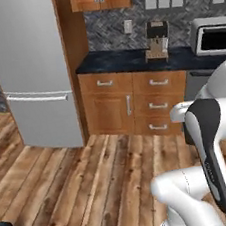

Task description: Start the toaster. Once the lever pops up, take the bread to the plate on the dining counter.

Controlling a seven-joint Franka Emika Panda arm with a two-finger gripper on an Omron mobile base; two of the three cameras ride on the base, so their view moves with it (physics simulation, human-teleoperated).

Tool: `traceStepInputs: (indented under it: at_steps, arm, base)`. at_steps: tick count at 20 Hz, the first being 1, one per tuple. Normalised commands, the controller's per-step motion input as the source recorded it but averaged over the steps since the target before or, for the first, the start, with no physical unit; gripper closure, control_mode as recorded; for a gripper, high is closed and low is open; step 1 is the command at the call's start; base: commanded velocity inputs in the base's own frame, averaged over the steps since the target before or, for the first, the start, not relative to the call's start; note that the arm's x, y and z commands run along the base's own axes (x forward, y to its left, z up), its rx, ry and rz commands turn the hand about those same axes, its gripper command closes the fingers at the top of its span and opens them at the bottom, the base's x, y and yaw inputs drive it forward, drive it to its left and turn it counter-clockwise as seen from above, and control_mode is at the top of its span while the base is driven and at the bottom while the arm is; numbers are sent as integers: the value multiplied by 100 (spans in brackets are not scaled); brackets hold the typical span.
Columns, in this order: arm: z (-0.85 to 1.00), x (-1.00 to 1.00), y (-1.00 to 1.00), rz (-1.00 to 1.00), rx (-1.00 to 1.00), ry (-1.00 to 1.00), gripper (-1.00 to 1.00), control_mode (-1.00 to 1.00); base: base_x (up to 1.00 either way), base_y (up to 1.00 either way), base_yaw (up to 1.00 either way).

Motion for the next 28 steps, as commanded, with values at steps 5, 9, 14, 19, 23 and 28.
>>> traceStepInputs:
  at_steps: [5,9,14,19,23,28]
  arm:
    - [0,0,0,0,0,0,100,100]
    - [0,0,0,0,0,0,100,100]
    - [0,0,0,0,0,0,100,100]
    - [0,0,0,0,0,0,100,100]
    - [0,0,0,0,0,0,100,100]
    - [0,0,0,0,0,0,100,100]
  base:
    - [-16,2,100]
    - [-11,0,100]
    - [-3,0,100]
    - [24,-3,96]
    - [68,-78,54]
    - [69,-100,21]
